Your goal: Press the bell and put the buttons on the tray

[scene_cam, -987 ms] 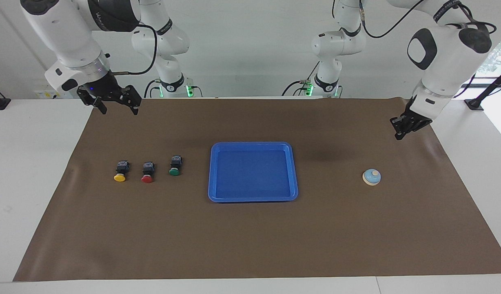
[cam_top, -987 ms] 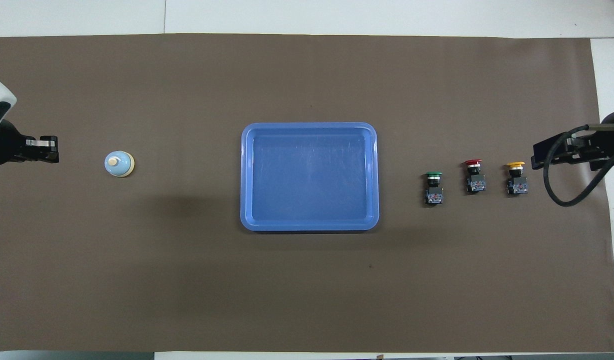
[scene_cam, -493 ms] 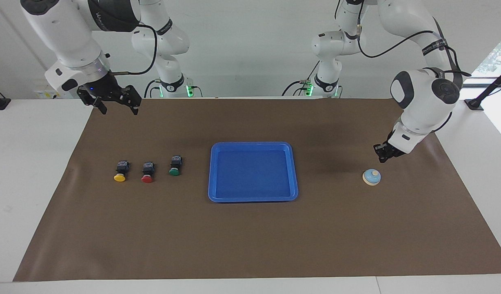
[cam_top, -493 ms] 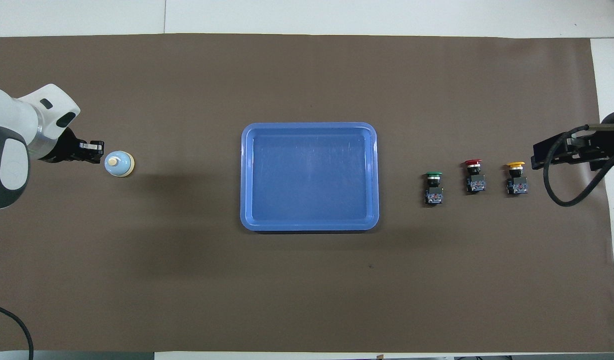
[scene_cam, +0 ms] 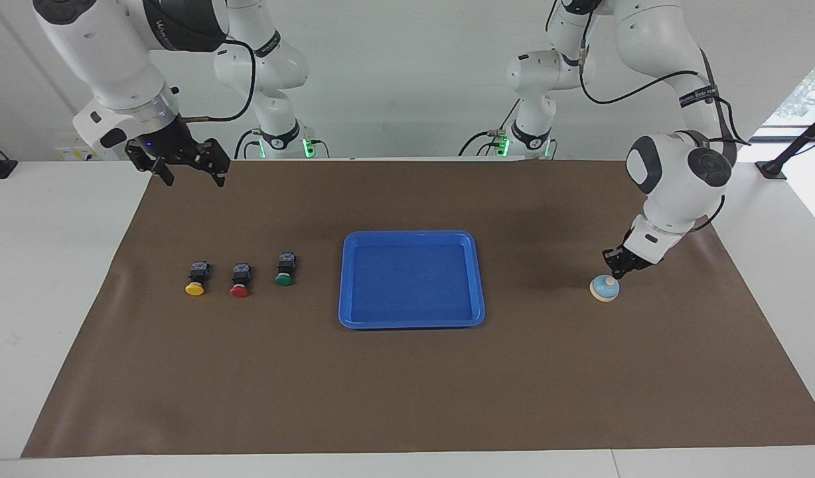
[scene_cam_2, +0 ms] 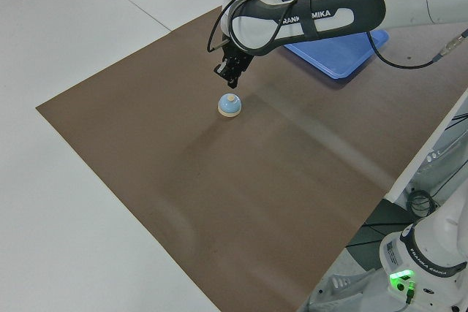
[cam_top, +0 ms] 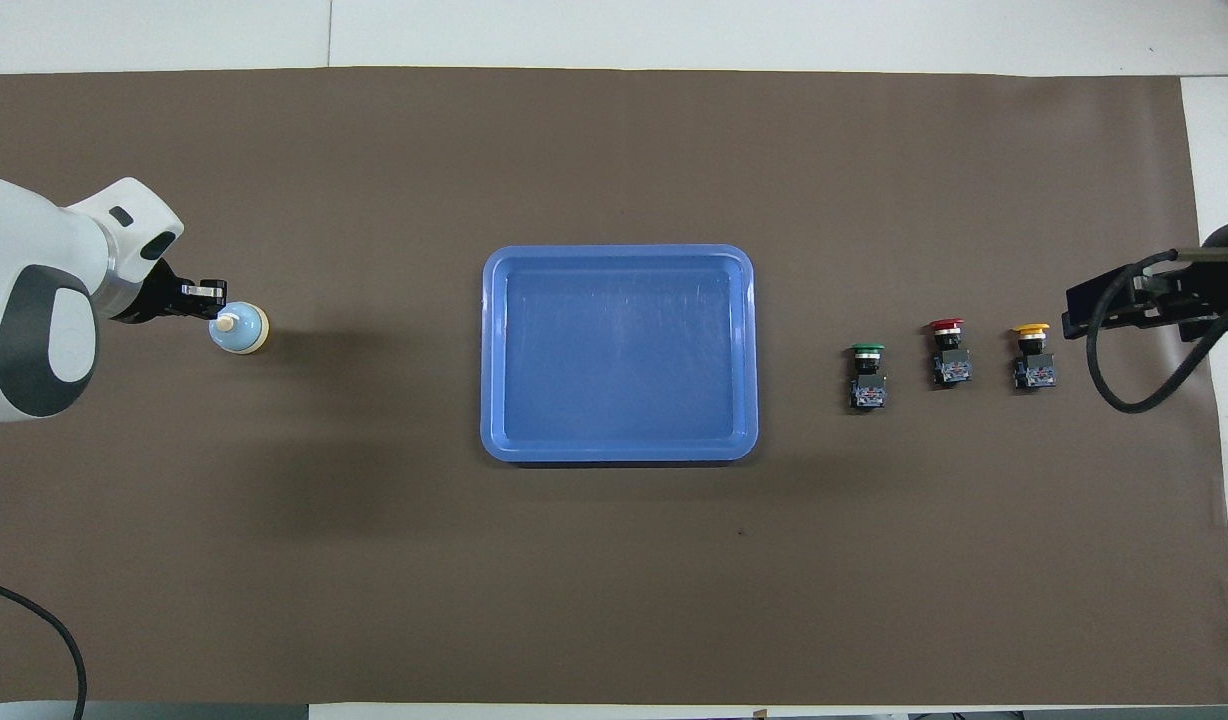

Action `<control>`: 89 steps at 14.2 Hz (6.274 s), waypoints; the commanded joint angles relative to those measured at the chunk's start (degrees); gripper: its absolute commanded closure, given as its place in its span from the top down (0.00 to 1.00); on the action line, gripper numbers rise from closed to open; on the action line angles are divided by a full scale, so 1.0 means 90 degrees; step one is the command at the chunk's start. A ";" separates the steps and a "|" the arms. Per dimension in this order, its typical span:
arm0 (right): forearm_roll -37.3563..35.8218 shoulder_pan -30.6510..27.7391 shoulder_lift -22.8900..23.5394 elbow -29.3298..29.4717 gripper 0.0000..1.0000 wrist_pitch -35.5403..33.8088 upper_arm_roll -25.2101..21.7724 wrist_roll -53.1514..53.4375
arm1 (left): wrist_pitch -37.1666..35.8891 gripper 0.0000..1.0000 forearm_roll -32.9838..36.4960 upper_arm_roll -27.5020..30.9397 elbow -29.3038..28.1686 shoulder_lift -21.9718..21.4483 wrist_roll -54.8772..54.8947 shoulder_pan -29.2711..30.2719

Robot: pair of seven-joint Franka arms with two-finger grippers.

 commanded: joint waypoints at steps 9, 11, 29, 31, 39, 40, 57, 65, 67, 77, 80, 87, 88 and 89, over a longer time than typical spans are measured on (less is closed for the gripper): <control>0.0127 -0.0084 -0.0150 -0.0160 1.00 -0.0014 0.0032 -0.0141 | 0.0608 0.00 0.0116 0.0030 -0.0350 0.0390 0.0028 -0.0052; 0.0127 -0.0084 -0.0160 -0.0160 1.00 -0.0014 0.0032 -0.0141 | -0.0287 0.00 0.0106 0.0021 0.0204 0.0293 0.0018 -0.0052; 0.0127 -0.0084 -0.0150 -0.0160 1.00 -0.0014 0.0032 -0.0141 | -0.4364 1.00 0.0096 -0.0028 0.1633 -0.1465 -0.0001 -0.0608; 0.0127 -0.0084 -0.0150 -0.0160 1.00 -0.0014 0.0032 -0.0141 | -0.4558 1.00 0.0067 -0.0009 0.1721 -0.1417 0.0008 -0.0638; 0.0127 -0.0084 -0.0150 -0.0160 1.00 -0.0014 0.0032 -0.0141 | -0.4745 1.00 0.0067 -0.0146 0.1878 -0.1416 -0.0021 -0.0481; 0.0127 -0.0084 -0.0160 -0.0160 1.00 -0.0014 0.0032 -0.0141 | -0.4717 1.00 0.0067 -0.0155 0.1858 -0.1436 -0.0069 -0.0511; 0.0127 -0.0084 -0.0150 -0.0160 1.00 -0.0014 0.0032 -0.0141 | -0.4658 1.00 0.0057 -0.0116 0.1809 -0.1504 -0.0099 -0.0511; 0.0117 -0.0435 -0.0248 -0.0753 1.00 0.1116 0.0022 -0.0160 | -0.4648 1.00 0.0057 -0.0116 0.1809 -0.1504 -0.0099 -0.0501; 0.0117 -0.0766 0.0101 -0.0872 1.00 0.1547 0.0022 -0.0354 | -0.4648 1.00 0.0057 -0.0116 0.1809 -0.1504 -0.0099 -0.0501; 0.0117 -0.1109 0.1099 -0.2591 1.00 0.4410 0.0032 -0.0754 | -0.4648 1.00 0.0057 -0.0116 0.1809 -0.1504 -0.0099 -0.0501; 0.0117 -0.1177 0.1207 -0.2777 1.00 0.4449 0.0032 -0.1175 | -0.4658 1.00 0.0057 -0.0116 0.1809 -0.1504 -0.0099 -0.0501; 0.0117 -0.1382 0.1275 -0.3206 1.00 0.4537 0.0032 -0.1360 | -0.4648 1.00 0.0057 -0.0116 0.1809 -0.1504 -0.0099 -0.0501; 0.0117 -0.1383 0.1314 -0.3226 1.00 0.4653 0.0032 -0.1410 | -0.4648 1.00 0.0057 -0.0116 0.1809 -0.1504 -0.0099 -0.0501; 0.0117 -0.1383 0.1315 -0.3332 1.00 0.4799 0.0032 -0.1420 | -0.4648 1.00 0.0057 -0.0116 0.1809 -0.1504 -0.0099 -0.0501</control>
